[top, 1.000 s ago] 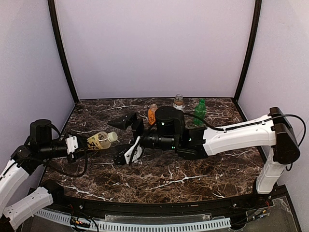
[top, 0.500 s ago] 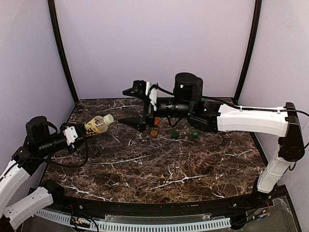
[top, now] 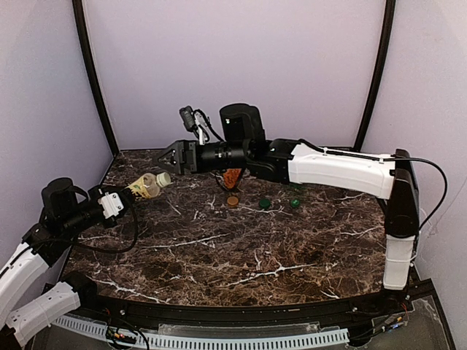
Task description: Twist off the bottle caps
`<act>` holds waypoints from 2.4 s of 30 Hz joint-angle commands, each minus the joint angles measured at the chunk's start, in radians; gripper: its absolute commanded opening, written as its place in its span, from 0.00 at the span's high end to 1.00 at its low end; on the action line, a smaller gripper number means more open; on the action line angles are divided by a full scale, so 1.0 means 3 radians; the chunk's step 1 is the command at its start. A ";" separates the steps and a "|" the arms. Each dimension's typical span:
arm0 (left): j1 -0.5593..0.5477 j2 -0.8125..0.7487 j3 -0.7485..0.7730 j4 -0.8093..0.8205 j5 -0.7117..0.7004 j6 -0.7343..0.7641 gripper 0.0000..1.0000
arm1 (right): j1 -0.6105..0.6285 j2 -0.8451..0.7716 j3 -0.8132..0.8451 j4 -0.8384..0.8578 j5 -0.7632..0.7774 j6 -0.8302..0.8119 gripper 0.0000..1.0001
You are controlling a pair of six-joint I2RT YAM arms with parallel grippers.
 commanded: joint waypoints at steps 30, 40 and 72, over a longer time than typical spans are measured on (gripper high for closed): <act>-0.0013 0.0004 -0.0127 0.0287 -0.0014 0.0115 0.99 | 0.0011 0.0178 0.0246 -0.0474 -0.0185 0.0151 0.97; -0.0013 -0.0024 0.0023 -0.0424 0.0654 -0.0009 0.99 | 0.0083 -0.0139 -0.0156 -0.0150 -0.0865 -0.1578 1.00; -0.0013 -0.0043 0.0195 -0.1795 0.1396 0.0599 0.99 | 0.0599 -0.0788 -0.1522 0.0399 0.0656 -0.7505 1.00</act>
